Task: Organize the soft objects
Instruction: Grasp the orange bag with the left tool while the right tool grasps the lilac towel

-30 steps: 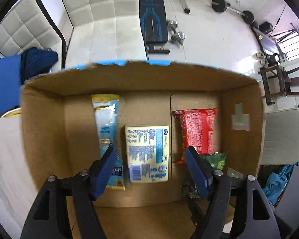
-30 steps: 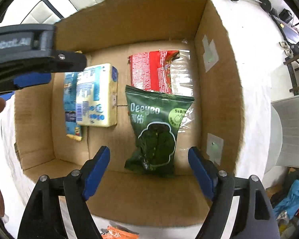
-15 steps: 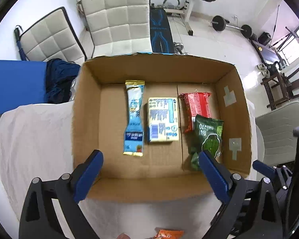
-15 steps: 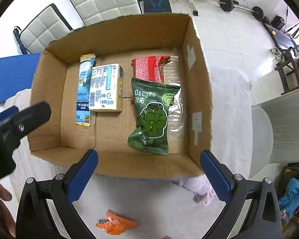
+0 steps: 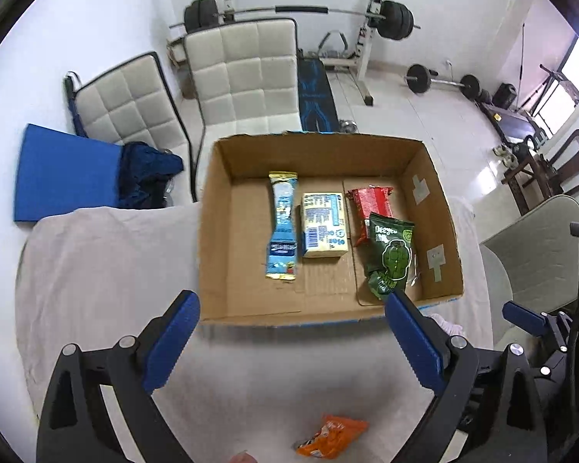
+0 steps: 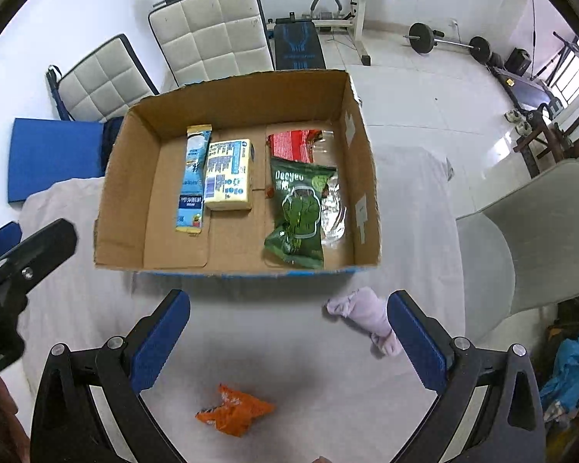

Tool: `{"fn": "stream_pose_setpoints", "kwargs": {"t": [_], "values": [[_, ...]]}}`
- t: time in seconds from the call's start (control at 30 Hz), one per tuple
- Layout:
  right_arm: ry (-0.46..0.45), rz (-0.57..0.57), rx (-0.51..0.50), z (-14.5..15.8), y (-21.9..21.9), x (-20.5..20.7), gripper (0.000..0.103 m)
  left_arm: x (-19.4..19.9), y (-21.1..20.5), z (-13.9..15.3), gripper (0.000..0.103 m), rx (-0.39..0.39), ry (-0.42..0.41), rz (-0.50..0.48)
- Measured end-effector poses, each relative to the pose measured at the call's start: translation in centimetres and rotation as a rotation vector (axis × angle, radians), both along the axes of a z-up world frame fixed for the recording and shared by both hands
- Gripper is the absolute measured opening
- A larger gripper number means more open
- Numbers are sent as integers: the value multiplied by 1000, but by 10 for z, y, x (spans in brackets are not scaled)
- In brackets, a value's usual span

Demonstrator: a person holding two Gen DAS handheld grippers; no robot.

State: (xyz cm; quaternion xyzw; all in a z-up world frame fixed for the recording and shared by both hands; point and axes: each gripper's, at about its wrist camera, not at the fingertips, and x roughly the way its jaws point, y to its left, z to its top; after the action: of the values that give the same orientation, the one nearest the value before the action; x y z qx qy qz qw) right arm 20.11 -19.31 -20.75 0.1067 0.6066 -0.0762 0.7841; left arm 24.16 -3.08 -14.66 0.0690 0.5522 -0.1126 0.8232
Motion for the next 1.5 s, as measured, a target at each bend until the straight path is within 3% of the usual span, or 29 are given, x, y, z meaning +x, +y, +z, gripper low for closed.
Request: {"fn": "stream_pose_setpoints", "kwargs": {"t": [0.13,0.23,0.33,0.53,0.73,0.83,1.03,1.27,1.3,1.37,1.5], "values": [[13,-8,30,-2,-13,-35,103,-32,5,1,98,27,-11,4],[35,-7,48,-11,-26,-62,103,-63,3,-17,98,65,16,-18],[72,9,26,-30,-38,-91,103,-95,-2,-54,98,119,92,-34],[184,82,41,-88,-56,-132,103,-148,-18,-157,98,203,339,-80],[235,121,16,-129,-69,-135,103,-159,-35,-233,98,256,470,-101],[226,142,-5,-134,-74,-122,103,-152,-38,-263,79,273,530,-95],[218,217,-107,-146,-77,-73,103,-126,-41,-263,76,228,507,-52],[348,246,-28,-193,-81,-20,102,-71,-34,-256,76,129,480,76],[367,241,-14,-198,-82,-18,98,-66,-34,-257,77,124,480,81],[411,199,-5,-209,-83,-20,55,-56,-37,-258,77,114,481,79],[445,57,91,-211,-89,-34,43,-45,-42,-258,77,118,476,60]]}}
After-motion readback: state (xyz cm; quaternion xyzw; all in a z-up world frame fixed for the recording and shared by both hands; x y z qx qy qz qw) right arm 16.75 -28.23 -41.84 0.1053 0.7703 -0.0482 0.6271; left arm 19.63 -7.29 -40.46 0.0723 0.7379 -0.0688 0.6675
